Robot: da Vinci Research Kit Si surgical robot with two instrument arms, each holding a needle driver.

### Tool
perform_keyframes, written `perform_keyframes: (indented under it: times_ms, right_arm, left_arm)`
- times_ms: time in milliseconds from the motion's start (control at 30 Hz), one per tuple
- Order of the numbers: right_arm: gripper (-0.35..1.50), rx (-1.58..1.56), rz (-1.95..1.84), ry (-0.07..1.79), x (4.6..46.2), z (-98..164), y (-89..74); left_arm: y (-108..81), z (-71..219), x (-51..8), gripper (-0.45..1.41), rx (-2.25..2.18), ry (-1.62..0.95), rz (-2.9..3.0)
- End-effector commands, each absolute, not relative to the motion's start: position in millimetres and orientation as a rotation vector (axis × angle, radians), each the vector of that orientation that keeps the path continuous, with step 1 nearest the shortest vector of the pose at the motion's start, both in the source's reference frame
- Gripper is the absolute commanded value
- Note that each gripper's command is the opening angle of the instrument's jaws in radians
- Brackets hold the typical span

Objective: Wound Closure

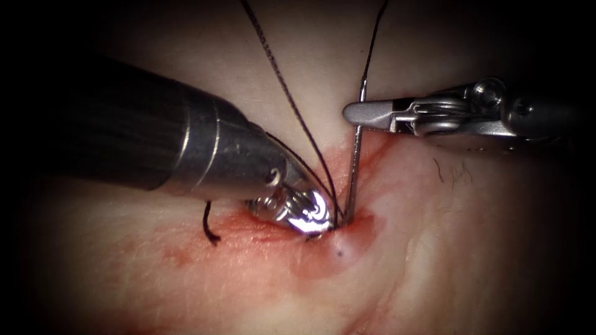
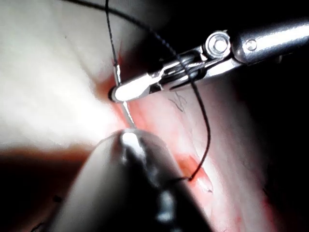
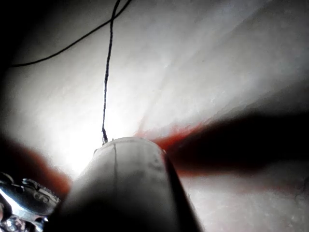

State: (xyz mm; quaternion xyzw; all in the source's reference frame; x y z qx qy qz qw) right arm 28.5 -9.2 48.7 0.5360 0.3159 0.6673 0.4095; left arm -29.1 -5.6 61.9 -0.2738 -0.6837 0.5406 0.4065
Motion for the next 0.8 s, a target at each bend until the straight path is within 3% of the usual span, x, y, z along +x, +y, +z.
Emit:
perform_keyframes:
  times_ms: [33, 800]
  right_arm:
    - [-0.35, 1.363, 1.687, 0.797, 29.4, 48.8, -8.8]
    - [-0.35, 1.542, 1.754, 0.769, 30.1, 47.2, -9.4]
  left_arm:
    - [-5.5, 62.4, -29.6, -0.45, -0.692, -1.724, 1.364]
    - [-5.6, 62.5, -29.6, -0.45, -0.691, -1.725, 1.366]
